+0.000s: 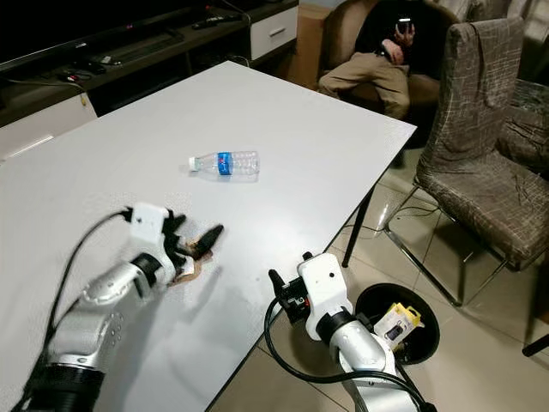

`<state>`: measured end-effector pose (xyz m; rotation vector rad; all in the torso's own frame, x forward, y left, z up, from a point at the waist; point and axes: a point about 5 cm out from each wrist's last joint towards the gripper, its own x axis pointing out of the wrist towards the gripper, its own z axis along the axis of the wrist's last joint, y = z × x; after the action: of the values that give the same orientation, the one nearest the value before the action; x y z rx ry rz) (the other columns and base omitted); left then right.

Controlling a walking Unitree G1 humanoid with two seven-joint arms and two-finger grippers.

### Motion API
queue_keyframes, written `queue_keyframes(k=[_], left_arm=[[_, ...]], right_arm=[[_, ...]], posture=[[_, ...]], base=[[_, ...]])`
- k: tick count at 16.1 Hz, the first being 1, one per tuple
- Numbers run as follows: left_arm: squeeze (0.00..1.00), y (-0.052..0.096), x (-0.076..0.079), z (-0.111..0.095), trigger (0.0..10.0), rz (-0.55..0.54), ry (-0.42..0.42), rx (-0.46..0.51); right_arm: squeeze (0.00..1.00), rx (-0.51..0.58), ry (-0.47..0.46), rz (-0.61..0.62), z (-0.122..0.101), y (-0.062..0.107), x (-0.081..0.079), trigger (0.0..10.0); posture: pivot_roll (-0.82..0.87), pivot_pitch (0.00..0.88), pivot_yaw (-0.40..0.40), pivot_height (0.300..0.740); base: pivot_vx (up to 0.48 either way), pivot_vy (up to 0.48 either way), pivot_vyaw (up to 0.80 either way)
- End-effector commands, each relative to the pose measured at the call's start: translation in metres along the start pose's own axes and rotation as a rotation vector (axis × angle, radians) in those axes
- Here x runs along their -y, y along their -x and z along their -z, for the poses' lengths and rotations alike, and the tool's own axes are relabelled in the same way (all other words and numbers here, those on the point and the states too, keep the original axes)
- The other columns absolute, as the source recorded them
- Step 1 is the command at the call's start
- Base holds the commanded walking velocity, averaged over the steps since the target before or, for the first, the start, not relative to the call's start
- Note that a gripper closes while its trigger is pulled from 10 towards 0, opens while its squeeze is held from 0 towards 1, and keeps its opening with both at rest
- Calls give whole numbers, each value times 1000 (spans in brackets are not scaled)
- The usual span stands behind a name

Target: Picking trash to rubbish bin

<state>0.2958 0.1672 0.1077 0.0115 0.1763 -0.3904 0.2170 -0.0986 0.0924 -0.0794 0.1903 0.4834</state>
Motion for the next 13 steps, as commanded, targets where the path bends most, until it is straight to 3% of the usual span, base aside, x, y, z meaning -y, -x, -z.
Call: queue_keyframes(k=[1,3,5,6,8,13], left_arm=[[1000,4,-11,-19,10000,-56,-58,54],[1000,9,-21,-26,10000,-125,-1,64],[1000,21,-33,-23,10000,-185,52,-14],[1000,27,-36,-23,10000,-187,71,-19],[1000,42,-32,-18,10000,-78,156,-25],[1000,39,-25,4,10000,-104,143,-161]], right_arm=[[0,15,9,19,-4,2,5,10000],[0,11,10,18,-3,2,5,10000],[0,8,15,9,-3,1,4,10000],[0,7,17,8,-3,1,4,10000],[0,2,15,9,-2,2,5,10000],[0,-3,29,-9,-1,0,3,10000]], posture=[[-17,0,18,740],[-15,0,15,740],[-16,0,16,740],[-16,0,16,740],[-13,0,15,740],[-14,0,9,740]], base=[[0,0,0],[0,0,0],[0,0,0],[0,0,0],[0,0,0],[0,0,0]])
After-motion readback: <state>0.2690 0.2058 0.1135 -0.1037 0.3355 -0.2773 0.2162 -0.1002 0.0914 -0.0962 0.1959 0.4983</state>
